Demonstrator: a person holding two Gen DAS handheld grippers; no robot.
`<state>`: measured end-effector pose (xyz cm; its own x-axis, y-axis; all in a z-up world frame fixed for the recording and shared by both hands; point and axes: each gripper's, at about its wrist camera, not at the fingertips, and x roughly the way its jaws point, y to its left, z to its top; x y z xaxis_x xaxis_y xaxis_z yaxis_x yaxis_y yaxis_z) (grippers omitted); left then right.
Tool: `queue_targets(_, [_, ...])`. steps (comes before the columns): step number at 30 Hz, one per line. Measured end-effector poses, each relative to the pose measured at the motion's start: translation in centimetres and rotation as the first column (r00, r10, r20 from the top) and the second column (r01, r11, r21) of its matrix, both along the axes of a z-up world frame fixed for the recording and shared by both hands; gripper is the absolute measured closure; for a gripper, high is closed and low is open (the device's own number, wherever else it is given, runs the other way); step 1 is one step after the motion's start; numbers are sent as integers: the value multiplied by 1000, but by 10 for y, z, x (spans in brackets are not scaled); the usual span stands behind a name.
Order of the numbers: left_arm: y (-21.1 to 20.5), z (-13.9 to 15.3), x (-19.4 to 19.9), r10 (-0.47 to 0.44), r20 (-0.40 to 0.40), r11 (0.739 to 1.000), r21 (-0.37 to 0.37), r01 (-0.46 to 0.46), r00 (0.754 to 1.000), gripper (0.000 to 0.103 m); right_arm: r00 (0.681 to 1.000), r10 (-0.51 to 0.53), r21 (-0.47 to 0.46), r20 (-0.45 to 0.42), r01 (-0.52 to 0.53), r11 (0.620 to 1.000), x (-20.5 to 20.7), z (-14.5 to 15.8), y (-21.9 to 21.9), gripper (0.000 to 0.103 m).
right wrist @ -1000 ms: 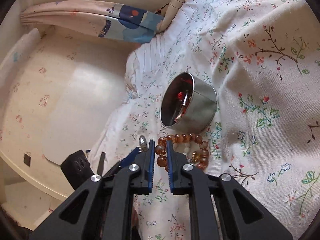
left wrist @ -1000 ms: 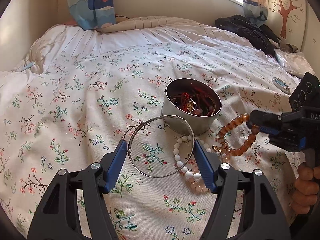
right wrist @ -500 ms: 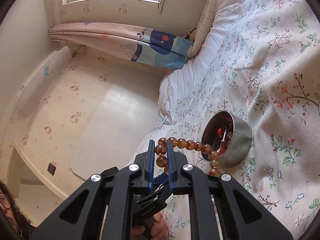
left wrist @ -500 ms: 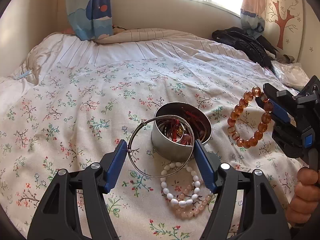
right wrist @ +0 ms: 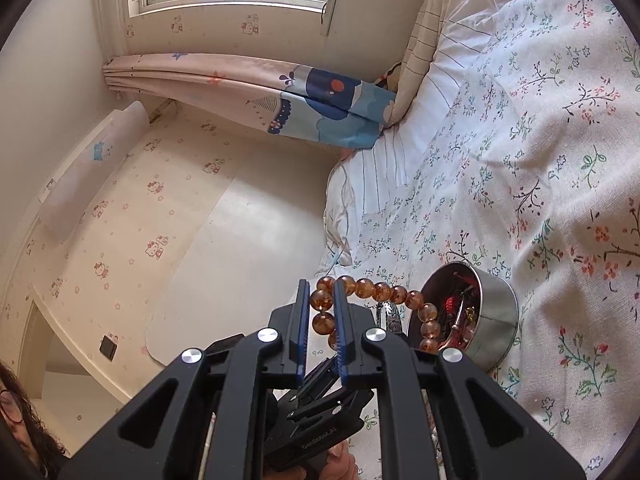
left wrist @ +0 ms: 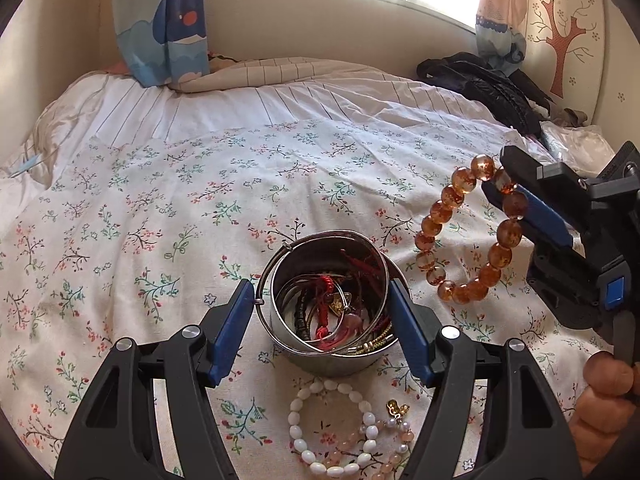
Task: Organize jewelry
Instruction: 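Carry the amber bracelet over the silver tin and open the right tool, then withdraw the open right tool from the silver tin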
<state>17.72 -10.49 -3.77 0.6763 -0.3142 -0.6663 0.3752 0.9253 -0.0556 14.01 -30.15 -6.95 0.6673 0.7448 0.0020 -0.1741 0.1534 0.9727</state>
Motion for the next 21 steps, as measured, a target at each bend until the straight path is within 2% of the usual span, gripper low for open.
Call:
queue_targets(5, [-10,-8,13,-8,-25,1000,1,8,1000,39,1000,-5,14,2,5,1000,9,-3,-3,90])
queue_targets(12, [-18,-16,24,-22,-46,999,40,24,999,38,1000,-14,1,-14,14,1000,13,-9,-6,90])
queue_targets(15, [-16,-15,24,-31,-52,999,22,32,998,38,998,-35,-37,-49,33,999,12,-12,-10,90])
queue_targets(17, [-14,-13,23,-42,-54,999,-9,42,998,36,994,-46,-86,-104,37,996,10,-18,-11,89])
queue_targets(19, [-10,-9,23,-67,-66,995,-82,61,996,36,988,-49,-92,-146,36,995,8,-26,-13,85])
queue_targets(21, [-3,-4,23,-52,-56,992,-118,45,997,36,979,-46,-115,-198,23,993,7,-34,-11,77])
